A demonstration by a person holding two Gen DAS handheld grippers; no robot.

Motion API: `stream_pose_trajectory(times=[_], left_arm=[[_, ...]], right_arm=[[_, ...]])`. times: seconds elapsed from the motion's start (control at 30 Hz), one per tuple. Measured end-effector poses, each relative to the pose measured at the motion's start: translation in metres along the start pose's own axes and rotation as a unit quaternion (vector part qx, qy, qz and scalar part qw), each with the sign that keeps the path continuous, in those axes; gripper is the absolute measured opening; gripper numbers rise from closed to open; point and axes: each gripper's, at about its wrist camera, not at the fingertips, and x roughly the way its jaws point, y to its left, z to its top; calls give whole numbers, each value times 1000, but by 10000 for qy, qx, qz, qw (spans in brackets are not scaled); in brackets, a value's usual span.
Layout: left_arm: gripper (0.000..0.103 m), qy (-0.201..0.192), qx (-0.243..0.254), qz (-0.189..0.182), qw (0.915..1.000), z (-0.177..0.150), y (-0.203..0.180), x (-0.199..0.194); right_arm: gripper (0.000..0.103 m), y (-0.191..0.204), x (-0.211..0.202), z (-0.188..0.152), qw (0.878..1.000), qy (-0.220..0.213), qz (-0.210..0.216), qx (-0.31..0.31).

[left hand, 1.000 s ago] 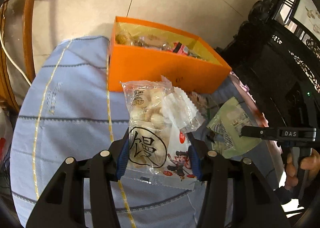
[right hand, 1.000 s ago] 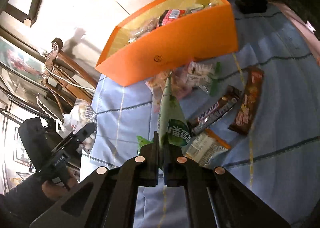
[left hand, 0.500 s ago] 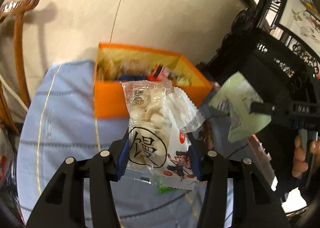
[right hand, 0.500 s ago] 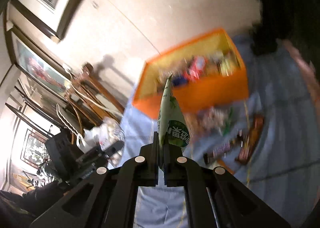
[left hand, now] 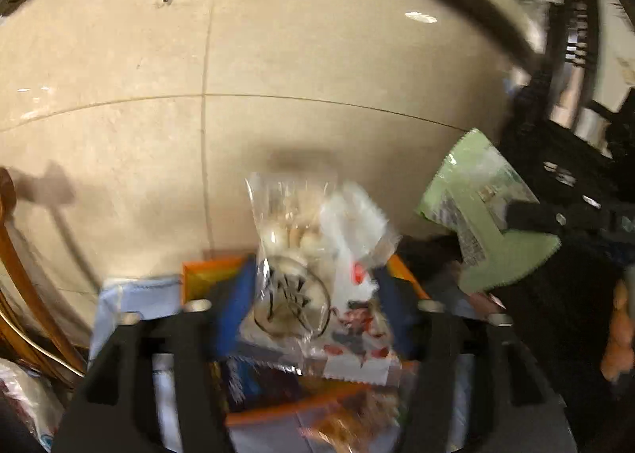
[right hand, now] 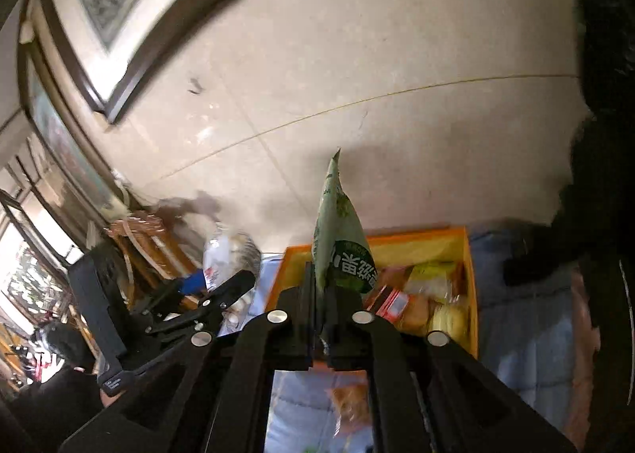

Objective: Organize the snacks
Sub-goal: 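Carry the bun bag and green pack over the orange box and open both tools, then grasp the green bag with left tool while right tool grasps orange-edged wafer pack, then carry the green bag and wafer pack over the box and open both tools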

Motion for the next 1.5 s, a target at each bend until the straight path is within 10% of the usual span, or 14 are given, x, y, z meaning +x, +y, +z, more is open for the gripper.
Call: stream_pose_trajectory(times=[0.1, 0.5, 0.73, 1.13, 1.3, 1.37, 1.5], left_arm=[[99, 358, -210, 508, 9978, 3, 10, 32], [99, 1093, 739, 636, 9892, -150, -14, -8], [99, 1765, 1189, 226, 9768, -280, -44, -29], [99, 1638, 1325, 675, 9752, -303, -73, 10], [99, 1835, 1382, 795, 9700, -315, -64, 15], [52, 1765, 1501, 558, 9712, -314, -65, 6], [40, 1781, 1664, 452, 9688, -315, -69, -10]], right_arm=[[60, -10, 21, 5, 9977, 130, -665, -3], [71, -31, 10, -139, 9861, 1037, -1292, -102], [71, -59, 41, -274, 9630, 2302, -1308, 498], [71, -48, 86, -303, 9501, 2481, -1741, 742], [61, -27, 100, -322, 9361, 2748, -2149, -457], [38, -20, 96, -326, 9390, 2694, -2009, -727], [34, -26, 81, -331, 9470, 2518, -1897, -610]])
